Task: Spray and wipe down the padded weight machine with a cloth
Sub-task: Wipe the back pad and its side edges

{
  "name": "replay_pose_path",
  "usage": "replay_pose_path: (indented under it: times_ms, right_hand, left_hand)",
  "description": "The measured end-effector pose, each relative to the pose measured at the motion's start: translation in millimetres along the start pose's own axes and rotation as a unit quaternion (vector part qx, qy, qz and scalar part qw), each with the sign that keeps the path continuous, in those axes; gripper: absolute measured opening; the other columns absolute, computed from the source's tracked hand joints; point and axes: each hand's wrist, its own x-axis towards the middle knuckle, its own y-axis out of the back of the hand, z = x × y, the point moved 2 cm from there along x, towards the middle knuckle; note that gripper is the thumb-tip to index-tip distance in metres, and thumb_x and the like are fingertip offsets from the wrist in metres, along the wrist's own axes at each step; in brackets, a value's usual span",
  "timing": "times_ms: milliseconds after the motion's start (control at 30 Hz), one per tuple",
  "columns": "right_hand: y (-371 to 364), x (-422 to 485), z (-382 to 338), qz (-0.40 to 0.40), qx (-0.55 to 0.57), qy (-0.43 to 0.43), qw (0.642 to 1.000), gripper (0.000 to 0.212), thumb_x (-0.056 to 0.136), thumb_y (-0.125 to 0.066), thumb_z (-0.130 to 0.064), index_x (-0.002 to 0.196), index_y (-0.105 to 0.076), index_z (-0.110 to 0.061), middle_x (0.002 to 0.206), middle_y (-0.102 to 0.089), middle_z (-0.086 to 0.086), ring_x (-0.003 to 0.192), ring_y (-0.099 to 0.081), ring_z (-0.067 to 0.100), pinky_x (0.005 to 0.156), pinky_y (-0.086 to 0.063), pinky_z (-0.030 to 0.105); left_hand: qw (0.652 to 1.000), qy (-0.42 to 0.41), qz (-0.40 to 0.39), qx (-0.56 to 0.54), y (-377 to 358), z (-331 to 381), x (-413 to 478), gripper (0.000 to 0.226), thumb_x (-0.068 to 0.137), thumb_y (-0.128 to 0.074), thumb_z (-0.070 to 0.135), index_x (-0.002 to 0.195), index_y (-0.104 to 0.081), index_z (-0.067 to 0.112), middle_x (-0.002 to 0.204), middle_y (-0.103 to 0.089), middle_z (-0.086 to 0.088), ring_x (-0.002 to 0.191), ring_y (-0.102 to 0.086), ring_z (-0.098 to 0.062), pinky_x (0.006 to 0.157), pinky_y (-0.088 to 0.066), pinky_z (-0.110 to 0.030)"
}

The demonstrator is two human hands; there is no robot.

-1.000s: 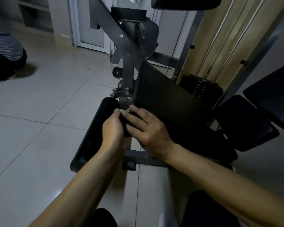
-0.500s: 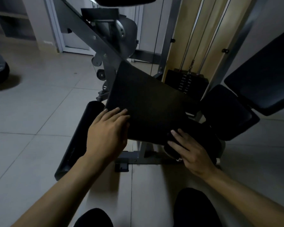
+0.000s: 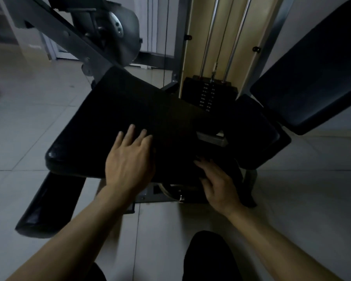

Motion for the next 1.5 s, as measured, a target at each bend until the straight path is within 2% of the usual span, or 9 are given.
replay_pose_path:
  times_ms: [133,267,500,633,900,1133,1267,1400,1500]
  right_hand:
    - [37.0,-19.9,74.0,0.031,-0.001,-0.225,0.974,0.042,0.105,-0.051,-0.021,0.147,-0.055,-0.02,0.143,-0.062,0.006,0.133,-0.057,0.028,0.102,-0.042,0.024]
    - [31.3,2.1,77.2,0.025,0.029,-0.327,0.944,0.041,0.107,-0.05,-0.024,0.148,-0.053,-0.026,0.138,-0.064,0.006,0.127,-0.06,0.032,0.104,-0.051,0.044]
    - [-21.4,67.1,-75.8,-0.095,0.093,-0.078,0.988,0.049,0.11,-0.043,-0.039,0.158,-0.037,-0.03,0.166,-0.033,-0.007,0.152,-0.029,0.014,0.123,-0.028,0.032]
    - [-9.3,49.3,-45.2,-0.121,0.084,0.041,0.988,0.047,0.11,-0.043,-0.036,0.156,-0.043,-0.025,0.165,-0.036,-0.008,0.153,-0.028,0.008,0.124,-0.028,0.029]
    - [7.6,59.4,9.8,-0.078,0.07,-0.169,0.98,0.046,0.11,-0.046,-0.028,0.156,-0.044,-0.023,0.165,-0.035,-0.003,0.153,-0.032,0.018,0.124,-0.029,0.034]
    - [-49.6,110.7,-147.8,-0.125,0.107,0.017,0.986,0.048,0.111,-0.043,-0.023,0.156,-0.039,-0.008,0.167,-0.03,0.012,0.156,-0.021,0.031,0.127,-0.015,0.04]
    - [-47.5,109.7,-133.2,-0.175,0.107,0.152,0.967,0.051,0.107,-0.051,-0.015,0.157,-0.041,-0.016,0.168,-0.029,0.001,0.157,-0.022,0.02,0.128,-0.012,0.038]
    - [-27.1,115.7,-60.3,-0.151,0.103,0.03,0.983,0.048,0.108,-0.049,-0.017,0.155,-0.044,-0.025,0.167,-0.03,-0.005,0.154,-0.026,0.014,0.128,-0.021,0.044]
    - [-35.7,129.9,-83.5,-0.139,0.082,-0.049,0.986,0.045,0.111,-0.042,-0.021,0.156,-0.043,-0.018,0.168,-0.029,0.004,0.155,-0.027,0.023,0.126,-0.023,0.043]
  left_hand:
    - [0.999,0.0,0.007,0.032,-2.5,2.9,1.9,0.05,0.103,-0.037,0.046,0.145,-0.054,0.025,0.156,-0.047,0.0,0.152,-0.03,-0.026,0.123,-0.028,-0.05]
    - [0.999,0.001,0.027,0.045,-8.1,5.8,1.7,0.049,0.104,-0.035,0.041,0.143,-0.057,0.022,0.154,-0.049,-0.003,0.15,-0.033,-0.027,0.121,-0.03,-0.051]
    - [0.996,0.019,0.033,0.076,-6.2,6.9,0.0,0.059,0.098,-0.043,0.041,0.153,-0.043,0.021,0.159,-0.041,-0.003,0.154,-0.023,-0.025,0.124,-0.024,-0.048]
    - [0.996,0.019,0.044,0.08,-2.1,8.5,0.0,0.058,0.101,-0.031,0.037,0.155,-0.039,0.02,0.161,-0.039,-0.002,0.155,-0.02,-0.024,0.125,-0.022,-0.048]
    - [0.989,0.036,0.122,0.077,21.1,-19.4,-22.6,0.05,0.1,-0.057,0.033,0.147,-0.052,0.017,0.16,-0.041,-0.008,0.155,-0.019,-0.033,0.124,-0.009,-0.063]
    - [0.943,0.28,0.121,-0.135,42.8,-80.1,-53.1,0.113,0.068,-0.066,0.079,0.157,-0.028,0.021,0.171,-0.006,-0.002,0.154,-0.021,-0.028,0.114,-0.037,-0.057]
    - [0.951,0.264,0.076,-0.14,48.3,-90.4,-53.1,0.126,0.055,-0.066,0.084,0.156,-0.031,0.017,0.166,-0.026,-0.001,0.149,-0.033,-0.023,0.107,-0.042,-0.048]
    - [0.951,0.252,0.038,-0.177,56.1,-100.7,-52.3,0.13,0.042,-0.079,0.082,0.148,-0.04,0.018,0.146,-0.054,-0.001,0.134,-0.051,-0.027,0.098,-0.044,-0.038]
    - [0.942,0.244,0.064,-0.222,59.4,-98.7,-52.1,0.118,0.041,-0.087,0.068,0.144,-0.046,0.029,0.122,-0.056,0.034,0.121,-0.054,-0.006,0.091,-0.04,-0.021]
